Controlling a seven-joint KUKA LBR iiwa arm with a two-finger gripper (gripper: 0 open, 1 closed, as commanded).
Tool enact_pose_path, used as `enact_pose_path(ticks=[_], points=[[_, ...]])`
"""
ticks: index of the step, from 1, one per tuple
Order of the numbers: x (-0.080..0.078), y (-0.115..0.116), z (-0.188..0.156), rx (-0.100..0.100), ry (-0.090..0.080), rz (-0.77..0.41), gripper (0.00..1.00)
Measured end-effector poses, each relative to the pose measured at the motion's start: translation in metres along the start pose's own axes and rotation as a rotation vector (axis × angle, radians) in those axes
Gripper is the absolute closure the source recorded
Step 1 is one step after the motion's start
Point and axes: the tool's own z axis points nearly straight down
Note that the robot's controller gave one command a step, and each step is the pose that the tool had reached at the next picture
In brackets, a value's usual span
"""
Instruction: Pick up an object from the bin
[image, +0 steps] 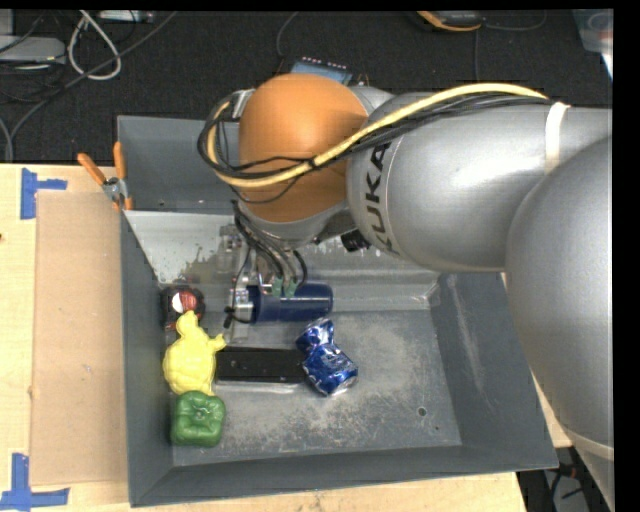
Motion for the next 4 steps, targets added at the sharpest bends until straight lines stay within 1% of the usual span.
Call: enact_pose_path(ticks=[1,2,3,4], points=[[-0.002,-0.002,-0.005,-0.002,-0.008,0.005,0.0],[0.031,-0.053,0.126,-0.001,-0.007,-0.171,0.0],[0.041,-0.063,0.076,-0.003,-0.015,-0.225,0.0],[0.037,-0.058,0.148,0.0,0.007,-0.184,0.0]])
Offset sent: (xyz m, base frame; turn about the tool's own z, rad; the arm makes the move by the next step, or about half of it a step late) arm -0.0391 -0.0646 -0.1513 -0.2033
